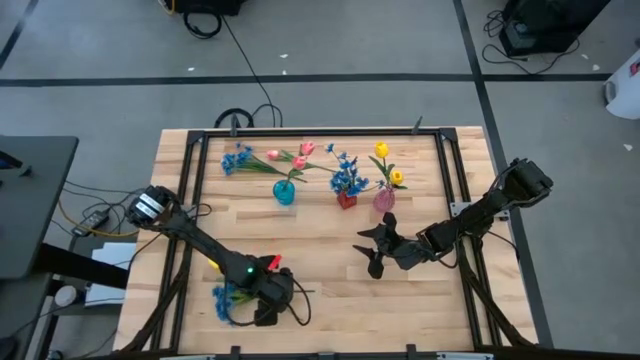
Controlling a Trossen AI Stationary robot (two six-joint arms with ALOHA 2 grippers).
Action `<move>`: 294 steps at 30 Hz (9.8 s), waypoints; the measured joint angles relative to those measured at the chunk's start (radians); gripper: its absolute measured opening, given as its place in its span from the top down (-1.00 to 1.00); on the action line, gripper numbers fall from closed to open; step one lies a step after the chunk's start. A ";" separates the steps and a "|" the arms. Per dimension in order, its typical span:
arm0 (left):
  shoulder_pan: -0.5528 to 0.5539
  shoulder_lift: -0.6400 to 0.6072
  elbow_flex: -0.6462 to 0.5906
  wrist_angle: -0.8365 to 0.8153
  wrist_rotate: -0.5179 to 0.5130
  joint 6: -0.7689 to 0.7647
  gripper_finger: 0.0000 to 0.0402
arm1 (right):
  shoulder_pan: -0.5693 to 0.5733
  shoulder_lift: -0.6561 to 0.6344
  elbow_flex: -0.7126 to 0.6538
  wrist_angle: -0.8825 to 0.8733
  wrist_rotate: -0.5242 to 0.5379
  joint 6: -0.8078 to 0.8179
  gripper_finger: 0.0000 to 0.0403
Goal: Sort flowers into vase by color
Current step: Put the bottom blue flower into the red vase
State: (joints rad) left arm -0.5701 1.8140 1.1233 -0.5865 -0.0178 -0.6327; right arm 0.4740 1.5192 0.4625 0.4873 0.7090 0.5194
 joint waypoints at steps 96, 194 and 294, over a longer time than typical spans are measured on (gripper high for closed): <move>0.126 0.044 0.226 0.014 -0.718 0.394 0.81 | -0.021 0.001 0.097 0.209 -0.099 -0.404 0.92; 0.208 -0.085 -0.134 1.722 -0.625 1.002 0.82 | 0.224 -0.111 0.097 0.750 0.382 -0.997 -0.36; 0.622 -0.004 -0.185 1.255 -0.221 0.879 0.83 | -0.147 0.245 0.015 0.368 0.063 -0.178 -0.22</move>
State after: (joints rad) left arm 0.0515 1.8095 0.9386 0.6684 -0.2387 0.2459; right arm 0.3267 1.7645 0.4778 0.8555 0.7718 0.3412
